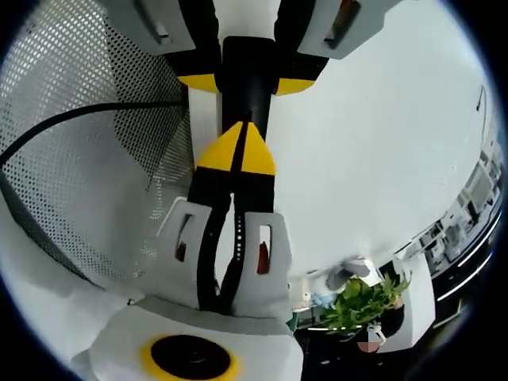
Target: Press the specified remote control buttons in sequence, fully releasing each button before pressing the next.
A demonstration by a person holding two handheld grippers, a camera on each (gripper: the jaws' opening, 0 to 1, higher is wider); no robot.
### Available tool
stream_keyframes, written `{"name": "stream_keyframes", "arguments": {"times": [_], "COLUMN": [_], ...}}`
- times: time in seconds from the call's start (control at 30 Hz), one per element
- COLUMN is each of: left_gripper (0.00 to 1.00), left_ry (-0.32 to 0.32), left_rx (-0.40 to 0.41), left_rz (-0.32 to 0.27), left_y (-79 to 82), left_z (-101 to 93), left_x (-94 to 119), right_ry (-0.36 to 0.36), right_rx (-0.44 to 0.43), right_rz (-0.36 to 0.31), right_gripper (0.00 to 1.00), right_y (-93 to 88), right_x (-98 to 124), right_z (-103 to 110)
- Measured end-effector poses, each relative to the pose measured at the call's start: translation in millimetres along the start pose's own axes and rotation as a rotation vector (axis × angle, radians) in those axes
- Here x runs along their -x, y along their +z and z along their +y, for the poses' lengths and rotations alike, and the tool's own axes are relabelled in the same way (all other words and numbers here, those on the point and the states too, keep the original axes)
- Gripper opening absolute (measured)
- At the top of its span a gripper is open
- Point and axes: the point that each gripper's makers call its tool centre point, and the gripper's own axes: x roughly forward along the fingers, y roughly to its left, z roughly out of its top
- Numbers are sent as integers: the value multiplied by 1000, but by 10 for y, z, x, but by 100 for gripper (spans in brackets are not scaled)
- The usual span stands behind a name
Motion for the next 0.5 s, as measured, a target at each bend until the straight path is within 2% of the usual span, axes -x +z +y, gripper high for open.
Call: {"name": "stream_keyframes", "arguments": {"times": [0.17, 0.33, 0.5], "left_gripper": [23, 23, 23], "left_ry": [-2, -5, -5], "left_rx": [-3, -9, -8], "left_rz": [1, 13, 11], "left_y": [-1, 1, -2], "left_z": [3, 4, 3], "left_x": [2, -1, 0], "right_ry": [-16, -28, -42], "right_rx": [-9, 2, -70], "right_rz": [-21, 10, -46], "right_gripper": [0, 0, 0], "right_y": [10, 13, 11], "right_x": [-12, -17, -2], "right_z": [-19, -25, -28]}}
